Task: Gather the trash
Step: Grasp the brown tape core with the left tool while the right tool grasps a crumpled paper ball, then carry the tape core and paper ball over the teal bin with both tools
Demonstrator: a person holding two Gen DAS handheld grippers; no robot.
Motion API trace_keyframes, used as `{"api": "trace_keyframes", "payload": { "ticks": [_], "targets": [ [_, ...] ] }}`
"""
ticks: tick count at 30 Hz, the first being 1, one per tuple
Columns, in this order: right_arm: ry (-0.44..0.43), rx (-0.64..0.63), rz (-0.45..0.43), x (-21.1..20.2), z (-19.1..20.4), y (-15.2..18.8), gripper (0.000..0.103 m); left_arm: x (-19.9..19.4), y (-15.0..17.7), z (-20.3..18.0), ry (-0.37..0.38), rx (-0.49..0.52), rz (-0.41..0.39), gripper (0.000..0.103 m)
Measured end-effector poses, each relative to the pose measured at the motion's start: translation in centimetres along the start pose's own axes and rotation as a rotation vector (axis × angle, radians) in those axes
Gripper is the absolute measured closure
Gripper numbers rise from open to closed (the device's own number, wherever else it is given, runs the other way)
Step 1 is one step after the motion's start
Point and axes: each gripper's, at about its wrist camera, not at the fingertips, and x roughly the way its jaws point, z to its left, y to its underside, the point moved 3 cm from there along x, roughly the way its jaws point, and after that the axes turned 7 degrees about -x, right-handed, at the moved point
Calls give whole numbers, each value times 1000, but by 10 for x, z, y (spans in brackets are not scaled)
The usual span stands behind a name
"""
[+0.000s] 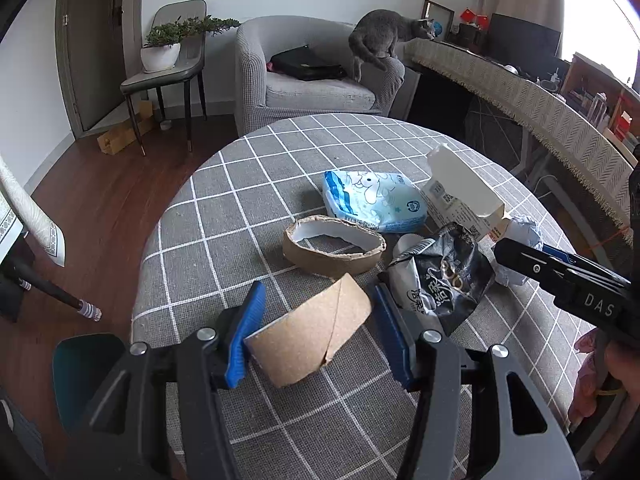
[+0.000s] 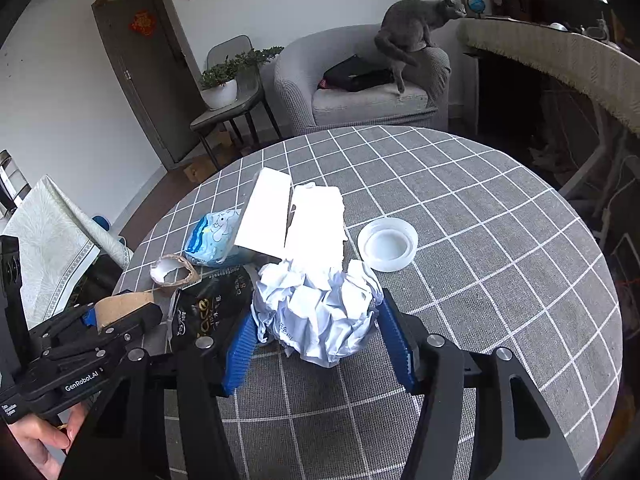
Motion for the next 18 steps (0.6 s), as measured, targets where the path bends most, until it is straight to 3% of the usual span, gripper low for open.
{"api": "trace_keyframes", "payload": {
  "ticks": [8, 18],
  "targets": [
    [46, -48, -60, -16, 24, -3, 45, -22, 5, 11, -11, 1, -33, 45],
    [-29, -114, -87, -17, 79, -7, 45, -52, 12, 47, -39, -39, -66, 45]
  ]
}}
